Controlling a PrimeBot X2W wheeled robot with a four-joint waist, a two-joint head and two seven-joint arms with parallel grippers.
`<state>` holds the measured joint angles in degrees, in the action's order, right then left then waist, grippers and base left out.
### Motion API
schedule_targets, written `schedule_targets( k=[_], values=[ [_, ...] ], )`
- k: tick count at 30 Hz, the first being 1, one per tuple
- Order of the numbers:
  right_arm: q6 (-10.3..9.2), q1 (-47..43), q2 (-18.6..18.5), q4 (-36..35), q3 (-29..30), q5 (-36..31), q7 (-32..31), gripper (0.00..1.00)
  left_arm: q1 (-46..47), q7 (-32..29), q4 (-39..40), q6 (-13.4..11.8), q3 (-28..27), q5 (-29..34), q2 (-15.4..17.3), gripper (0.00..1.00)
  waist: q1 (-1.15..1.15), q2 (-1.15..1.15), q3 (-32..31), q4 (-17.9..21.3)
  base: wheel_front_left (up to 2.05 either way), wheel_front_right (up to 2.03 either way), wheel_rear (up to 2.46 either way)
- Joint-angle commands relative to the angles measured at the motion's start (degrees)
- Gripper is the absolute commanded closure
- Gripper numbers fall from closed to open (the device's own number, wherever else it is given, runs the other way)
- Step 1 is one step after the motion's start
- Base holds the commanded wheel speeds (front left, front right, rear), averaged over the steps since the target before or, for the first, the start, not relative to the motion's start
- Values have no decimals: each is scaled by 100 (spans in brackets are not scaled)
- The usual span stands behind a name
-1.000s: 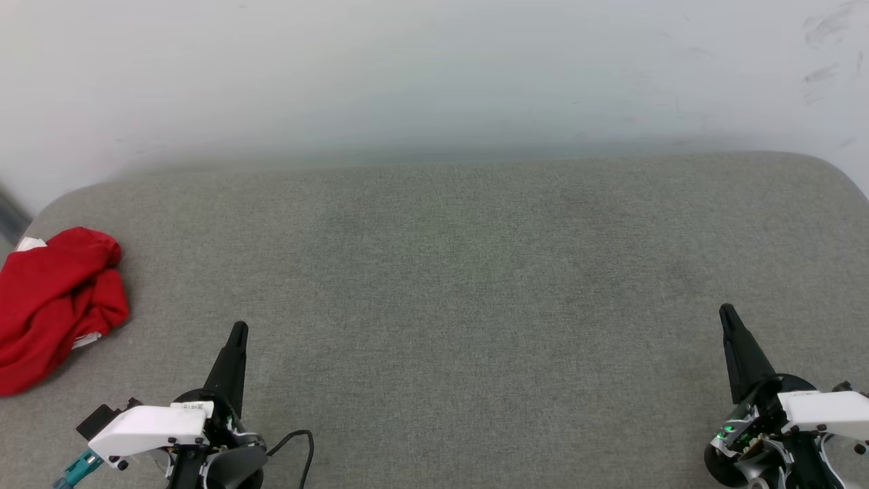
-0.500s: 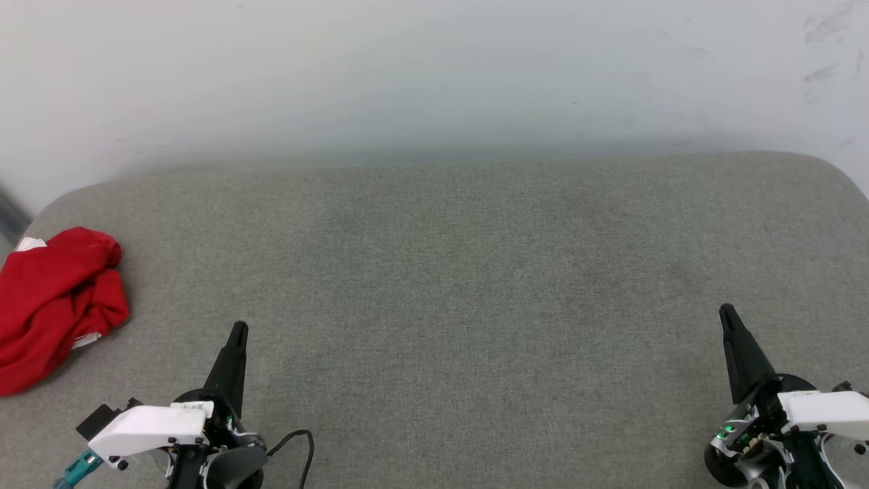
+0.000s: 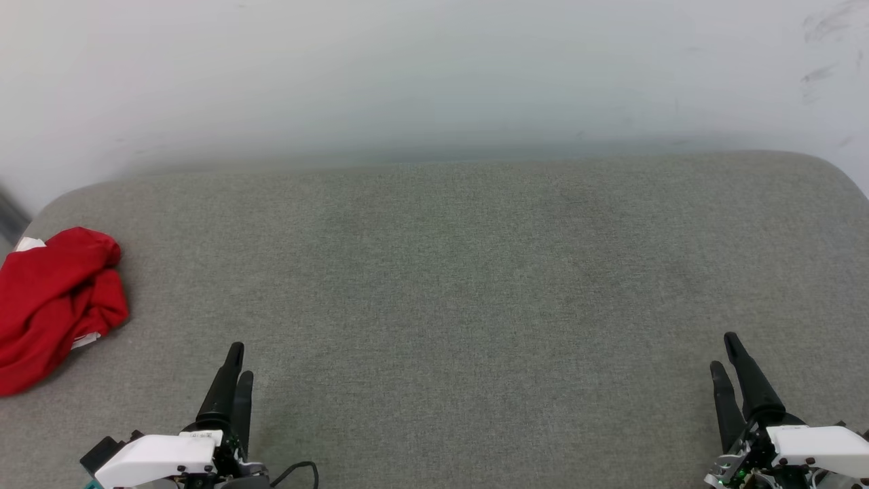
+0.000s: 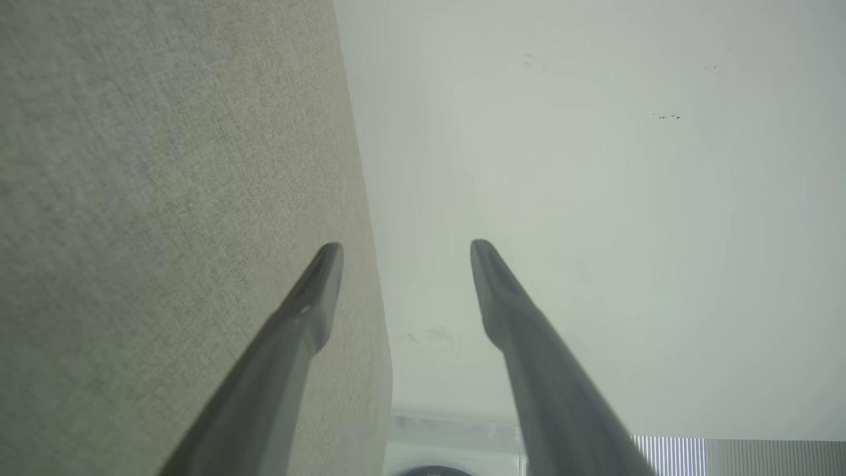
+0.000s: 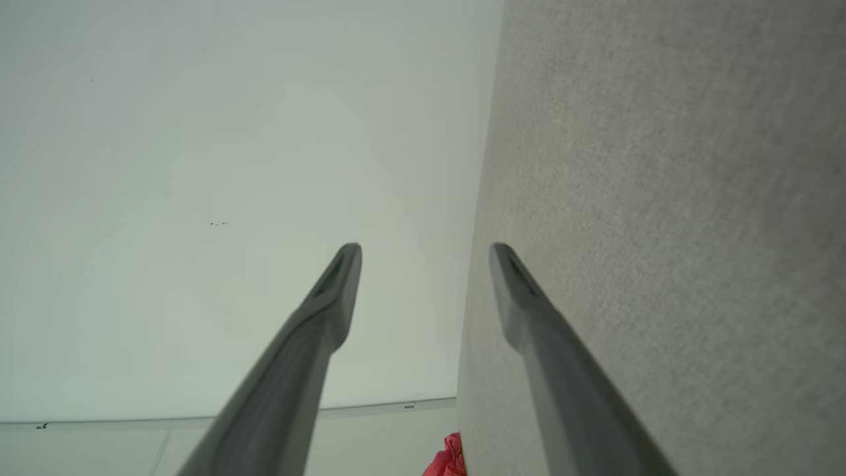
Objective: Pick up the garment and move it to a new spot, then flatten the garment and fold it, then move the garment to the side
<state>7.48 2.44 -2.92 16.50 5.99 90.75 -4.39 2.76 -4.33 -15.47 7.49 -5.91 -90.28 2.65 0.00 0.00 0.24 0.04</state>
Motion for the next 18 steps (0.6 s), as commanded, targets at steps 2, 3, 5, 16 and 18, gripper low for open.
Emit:
schedule_targets(
  k=[2,3,5,16,18],
  values=[
    [1,56,-3,-152,-5,-136,84,0,56,82,147,-3,-49,182,11,0,0,0,3,1,0,0,0],
    [1,48,-3,-171,-2,-194,112,0,55,110,165,-9,-65,250,12,0,0,0,4,2,0,0,0],
    [1,30,-3,-228,2,-385,166,0,52,164,217,-35,-87,426,12,0,0,0,7,3,0,0,0],
    [1,-87,-2,-650,49,-1634,441,0,-30,439,668,-479,26,1663,15,0,0,0,34,2,0,0,0],
    [1,-110,-2,-715,54,-1854,488,0,-51,486,747,-572,71,1886,15,0,0,0,39,2,0,0,0]
  ],
)
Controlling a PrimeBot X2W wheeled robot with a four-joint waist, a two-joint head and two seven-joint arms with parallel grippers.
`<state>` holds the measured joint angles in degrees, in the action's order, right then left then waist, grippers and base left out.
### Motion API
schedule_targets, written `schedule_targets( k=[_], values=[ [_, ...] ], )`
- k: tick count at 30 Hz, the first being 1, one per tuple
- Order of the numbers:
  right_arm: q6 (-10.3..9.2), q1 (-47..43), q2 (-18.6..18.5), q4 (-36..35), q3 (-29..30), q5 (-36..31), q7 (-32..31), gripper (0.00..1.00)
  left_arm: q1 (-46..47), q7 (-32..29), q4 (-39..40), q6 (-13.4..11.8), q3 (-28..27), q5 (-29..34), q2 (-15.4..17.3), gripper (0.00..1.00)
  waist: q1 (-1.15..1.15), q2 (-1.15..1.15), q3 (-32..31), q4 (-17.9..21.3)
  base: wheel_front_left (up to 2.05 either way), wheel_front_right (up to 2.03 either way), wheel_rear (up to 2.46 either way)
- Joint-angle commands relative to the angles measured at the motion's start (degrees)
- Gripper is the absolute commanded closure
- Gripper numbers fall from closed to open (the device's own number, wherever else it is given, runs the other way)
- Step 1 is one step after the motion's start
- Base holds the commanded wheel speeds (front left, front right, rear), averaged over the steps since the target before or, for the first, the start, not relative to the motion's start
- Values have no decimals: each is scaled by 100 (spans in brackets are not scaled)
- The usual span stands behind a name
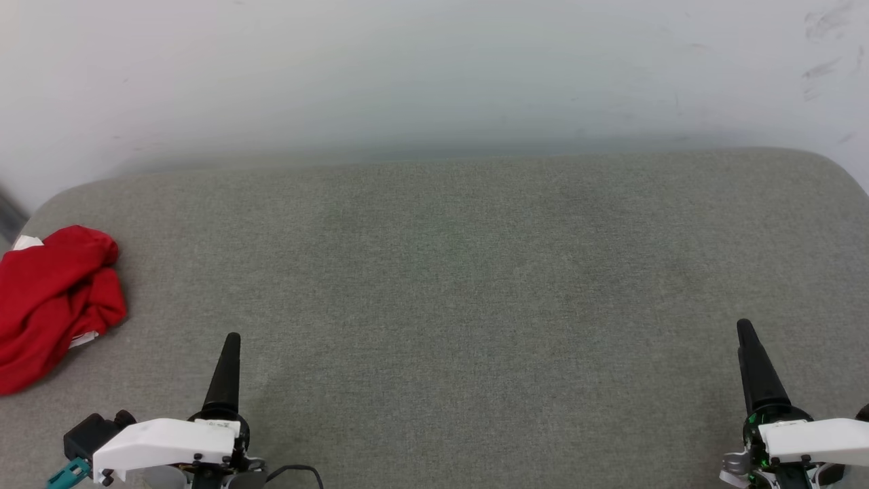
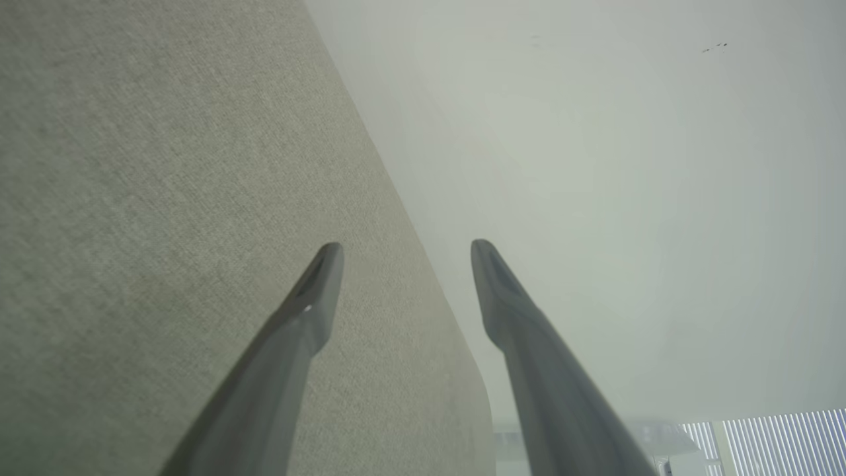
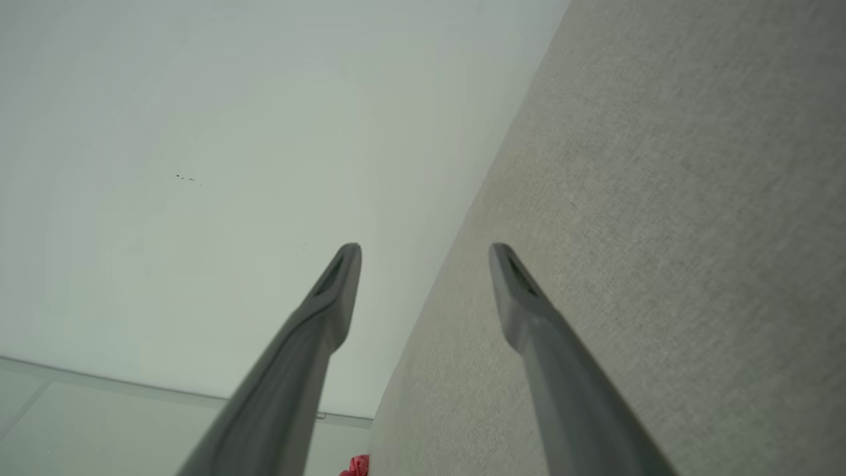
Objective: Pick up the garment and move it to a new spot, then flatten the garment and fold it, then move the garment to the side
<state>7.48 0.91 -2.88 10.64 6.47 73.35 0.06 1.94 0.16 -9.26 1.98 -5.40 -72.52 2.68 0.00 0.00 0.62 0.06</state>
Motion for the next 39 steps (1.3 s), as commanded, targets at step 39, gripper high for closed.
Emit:
schedule_targets(
  k=[39],
  values=[
    [1,-417,-4,-1003,-515,-4228,786,0,-324,780,830,-854,678,3965,19,0,0,0,42,2,0,0,0]
  ],
)
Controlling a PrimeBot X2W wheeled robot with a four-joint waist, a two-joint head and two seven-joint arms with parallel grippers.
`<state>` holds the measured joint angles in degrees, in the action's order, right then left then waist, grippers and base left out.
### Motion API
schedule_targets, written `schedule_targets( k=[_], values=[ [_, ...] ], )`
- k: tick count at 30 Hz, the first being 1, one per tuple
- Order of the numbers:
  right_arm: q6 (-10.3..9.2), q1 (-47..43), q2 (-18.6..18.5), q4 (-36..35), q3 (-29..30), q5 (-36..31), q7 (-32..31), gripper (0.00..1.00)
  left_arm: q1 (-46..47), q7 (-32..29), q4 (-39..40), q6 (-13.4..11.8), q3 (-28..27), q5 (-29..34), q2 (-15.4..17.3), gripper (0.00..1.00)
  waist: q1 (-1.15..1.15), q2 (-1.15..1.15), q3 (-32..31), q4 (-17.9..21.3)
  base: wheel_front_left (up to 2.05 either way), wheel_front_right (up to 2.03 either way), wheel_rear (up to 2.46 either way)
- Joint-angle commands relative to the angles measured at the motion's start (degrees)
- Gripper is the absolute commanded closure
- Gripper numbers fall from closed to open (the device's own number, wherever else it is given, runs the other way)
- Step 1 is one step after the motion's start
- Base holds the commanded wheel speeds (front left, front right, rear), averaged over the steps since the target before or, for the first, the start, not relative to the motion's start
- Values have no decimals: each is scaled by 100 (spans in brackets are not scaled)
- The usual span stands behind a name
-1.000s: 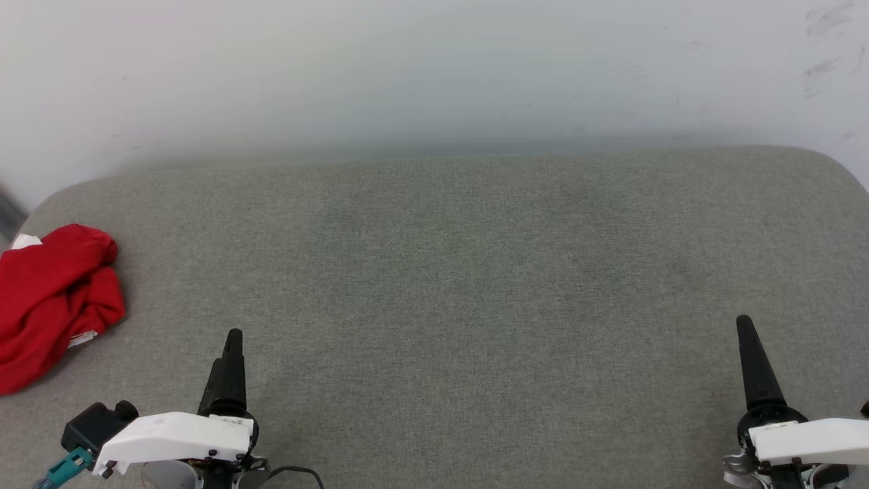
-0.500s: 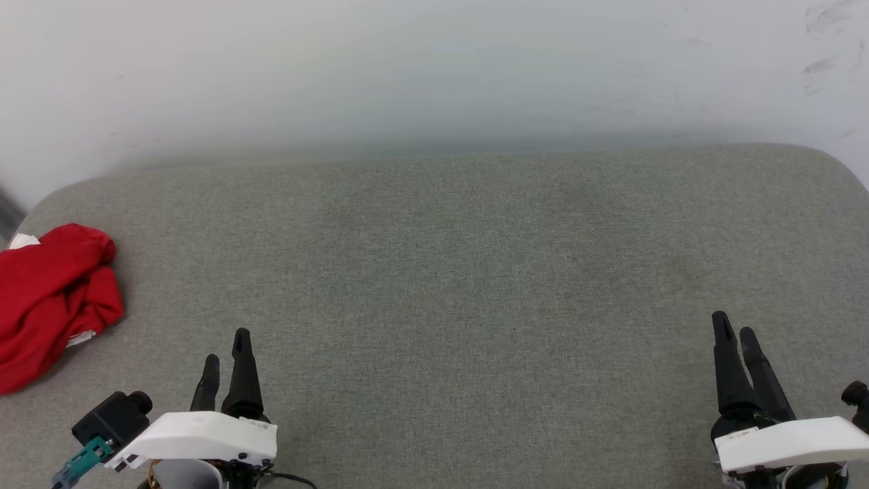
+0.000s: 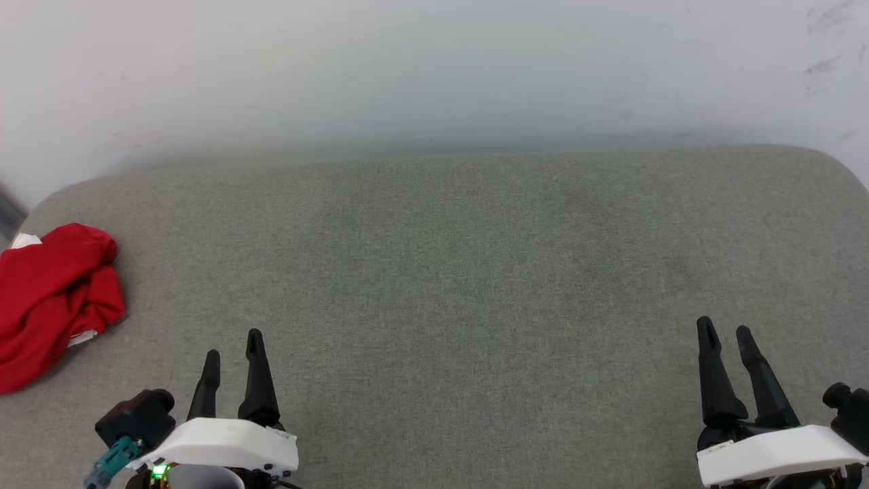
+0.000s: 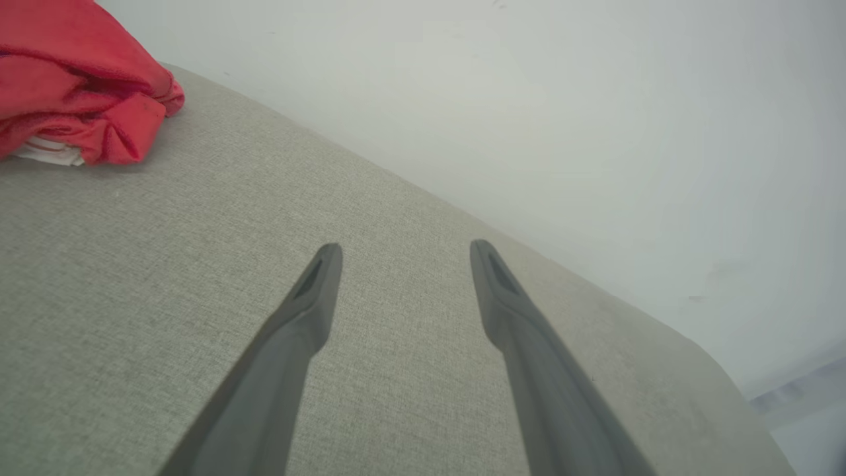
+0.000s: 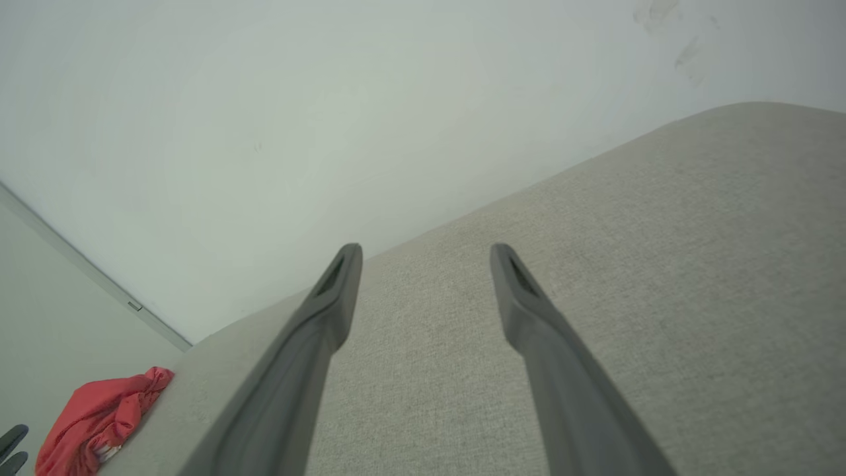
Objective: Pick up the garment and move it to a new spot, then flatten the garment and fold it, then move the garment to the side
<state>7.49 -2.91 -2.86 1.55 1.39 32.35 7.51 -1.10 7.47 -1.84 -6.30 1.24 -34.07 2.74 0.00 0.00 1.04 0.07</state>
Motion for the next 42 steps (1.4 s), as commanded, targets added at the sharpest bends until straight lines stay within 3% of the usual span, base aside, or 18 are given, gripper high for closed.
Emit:
schedule_targets(
  k=[1,15,42],
  values=[
    [0,-48,-6,-97,-14,-201,57,0,-25,62,103,-37,34,192,14,0,0,0,1,1,0,0,0],
    [0,-179,-5,-113,10,-1048,266,0,-151,265,242,-76,212,1104,14,0,0,0,21,4,0,0,0],
    [0,-416,-3,-297,-53,-2205,581,0,-316,592,259,50,399,2194,17,0,0,0,-12,-6,0,0,0]
  ],
)
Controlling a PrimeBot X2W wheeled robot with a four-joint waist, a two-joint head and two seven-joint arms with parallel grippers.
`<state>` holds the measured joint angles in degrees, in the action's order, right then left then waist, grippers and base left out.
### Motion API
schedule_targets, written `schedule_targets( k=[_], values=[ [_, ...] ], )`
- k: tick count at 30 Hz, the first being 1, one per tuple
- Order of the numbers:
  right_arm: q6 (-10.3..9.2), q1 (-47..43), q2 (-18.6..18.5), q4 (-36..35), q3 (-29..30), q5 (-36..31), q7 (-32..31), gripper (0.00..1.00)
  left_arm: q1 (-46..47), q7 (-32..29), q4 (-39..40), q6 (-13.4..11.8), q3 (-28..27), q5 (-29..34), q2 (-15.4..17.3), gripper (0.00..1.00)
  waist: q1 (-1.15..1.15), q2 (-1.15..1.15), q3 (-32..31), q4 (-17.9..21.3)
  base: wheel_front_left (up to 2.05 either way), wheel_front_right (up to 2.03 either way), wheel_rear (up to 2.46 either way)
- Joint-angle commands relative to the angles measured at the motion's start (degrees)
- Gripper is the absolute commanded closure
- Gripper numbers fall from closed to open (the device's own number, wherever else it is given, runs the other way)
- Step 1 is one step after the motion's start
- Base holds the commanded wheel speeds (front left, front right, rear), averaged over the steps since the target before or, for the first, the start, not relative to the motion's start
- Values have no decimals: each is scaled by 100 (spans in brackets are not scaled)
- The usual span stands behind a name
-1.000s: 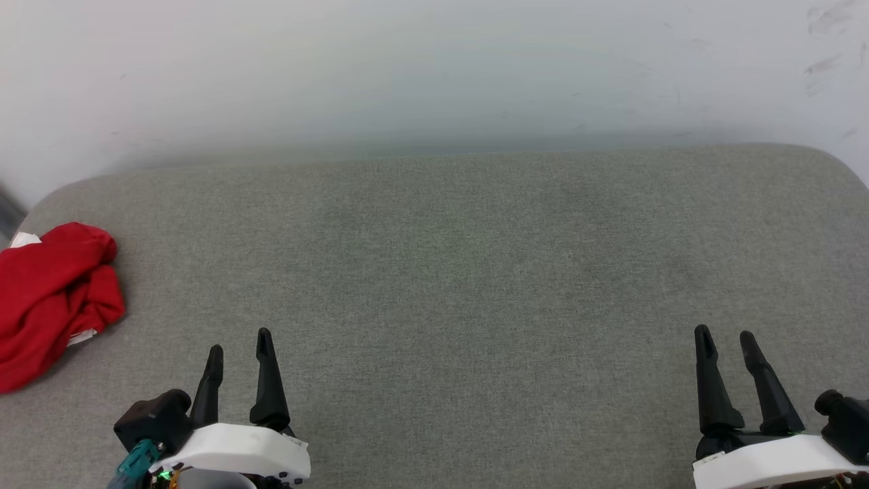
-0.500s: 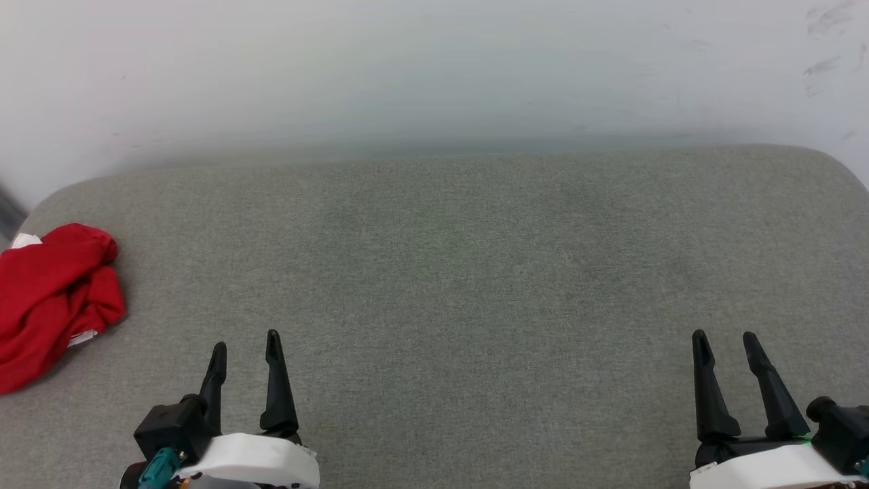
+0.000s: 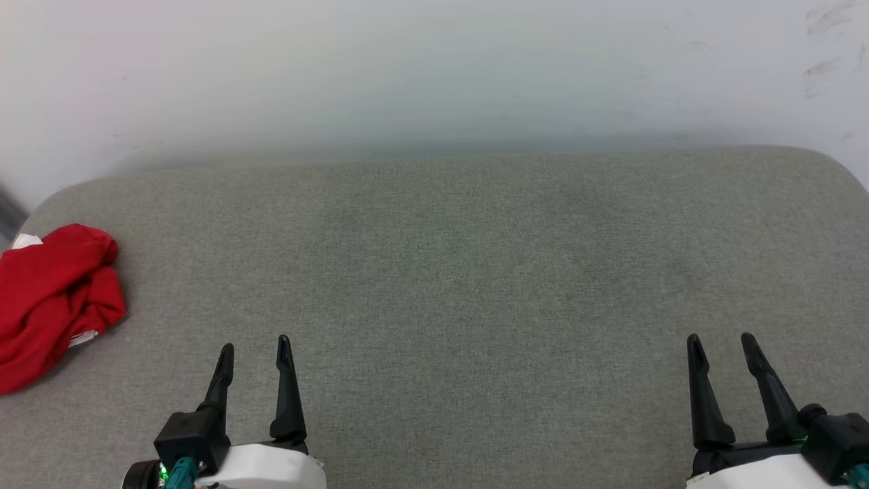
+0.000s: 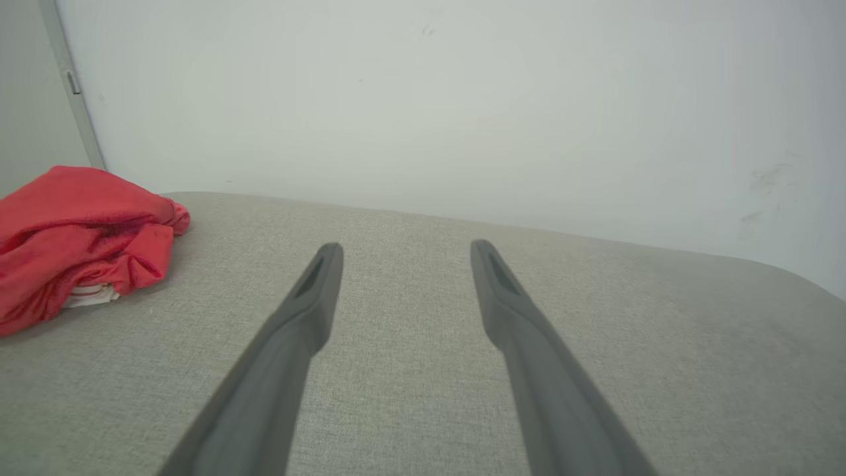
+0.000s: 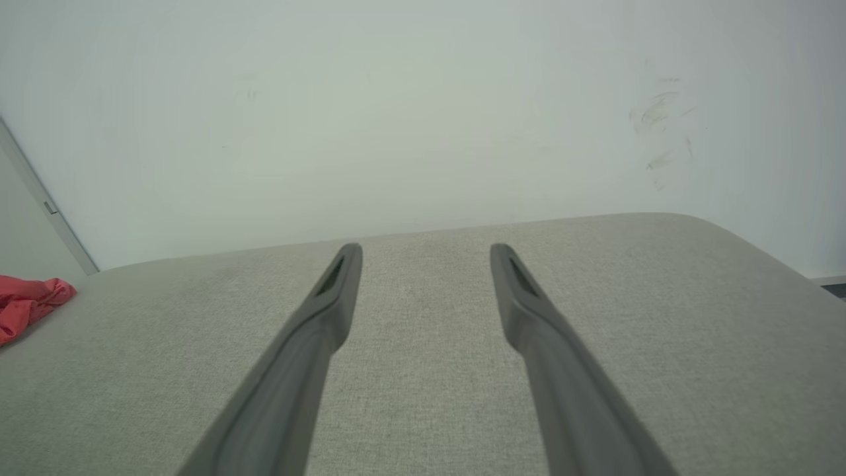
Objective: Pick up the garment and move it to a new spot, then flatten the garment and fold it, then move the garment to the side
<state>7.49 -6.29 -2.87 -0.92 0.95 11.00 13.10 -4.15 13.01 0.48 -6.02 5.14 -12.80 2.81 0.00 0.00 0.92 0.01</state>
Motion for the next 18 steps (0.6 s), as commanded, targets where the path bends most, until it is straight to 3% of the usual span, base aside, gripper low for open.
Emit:
schedule_targets(
  k=[1,18],
  values=[
    [0,-91,-2,-50,-11,-101,35,0,-20,46,30,21,14,105,10,0,0,0,0,0,0,0,0],
    [-1,-243,-1,-140,-58,-597,213,0,-136,223,-45,-4,38,586,10,0,0,0,-3,2,0,0,0]
  ],
)
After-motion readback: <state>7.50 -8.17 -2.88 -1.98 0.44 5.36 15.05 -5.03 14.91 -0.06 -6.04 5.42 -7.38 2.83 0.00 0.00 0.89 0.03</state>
